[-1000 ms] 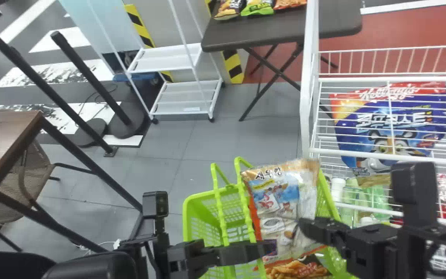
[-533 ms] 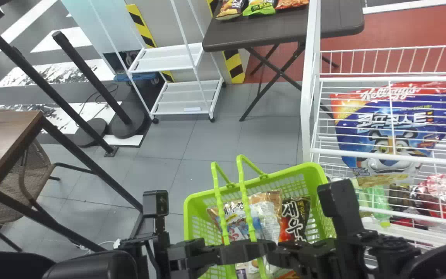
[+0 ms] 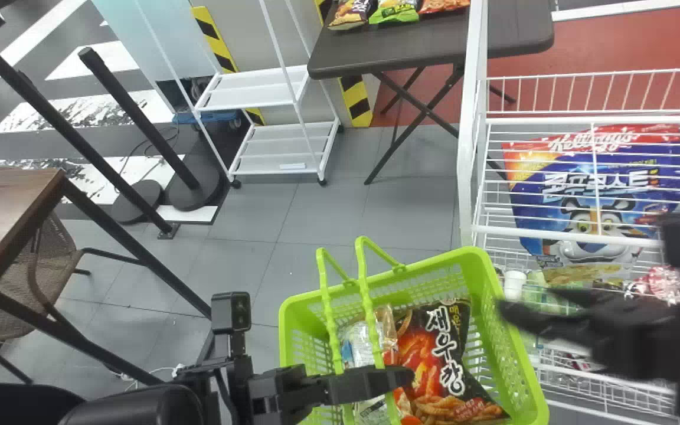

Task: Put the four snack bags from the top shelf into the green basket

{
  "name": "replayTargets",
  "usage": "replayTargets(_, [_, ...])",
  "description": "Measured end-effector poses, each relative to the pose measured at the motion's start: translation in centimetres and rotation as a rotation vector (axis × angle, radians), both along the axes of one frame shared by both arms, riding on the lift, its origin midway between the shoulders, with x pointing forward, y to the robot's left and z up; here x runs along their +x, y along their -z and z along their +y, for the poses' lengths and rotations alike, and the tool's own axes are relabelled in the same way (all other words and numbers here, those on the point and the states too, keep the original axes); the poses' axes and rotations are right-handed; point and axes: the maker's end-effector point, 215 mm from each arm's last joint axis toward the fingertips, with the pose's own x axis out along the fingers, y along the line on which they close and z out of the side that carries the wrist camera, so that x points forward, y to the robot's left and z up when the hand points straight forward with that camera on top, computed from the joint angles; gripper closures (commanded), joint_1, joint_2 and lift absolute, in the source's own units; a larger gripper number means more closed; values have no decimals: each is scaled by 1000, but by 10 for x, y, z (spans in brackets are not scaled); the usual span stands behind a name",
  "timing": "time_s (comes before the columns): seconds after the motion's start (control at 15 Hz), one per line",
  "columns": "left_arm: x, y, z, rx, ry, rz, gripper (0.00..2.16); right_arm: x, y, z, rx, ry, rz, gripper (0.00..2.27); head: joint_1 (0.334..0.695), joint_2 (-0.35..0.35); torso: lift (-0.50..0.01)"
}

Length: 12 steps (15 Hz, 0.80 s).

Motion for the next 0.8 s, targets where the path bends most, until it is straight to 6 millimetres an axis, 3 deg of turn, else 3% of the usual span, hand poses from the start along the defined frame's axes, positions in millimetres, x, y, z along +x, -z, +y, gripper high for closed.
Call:
replayTargets(0.13, [-1,0,1,-1,-1,1,2148,57,-31,-90,-84,192,-126,43,695,90,0])
replayTargets(0.2, [-1,0,1,-1,-1,1,2148,78,-38,-120,-128,253,-163,43,695,-12,0])
replayTargets(0.33, [-2,0,-2,-5,2,1,2148,125,-43,-173,-219,355,-238,43,695,-79,0])
replayTargets(0.53, [-2,0,-4,-7,6,0,2148,184,-40,-225,-318,453,-320,53,695,-146,0])
replayTargets(0.8, [-1,-1,-3,-6,6,-1,2148,239,-36,-269,-388,553,-415,53,695,-197,0])
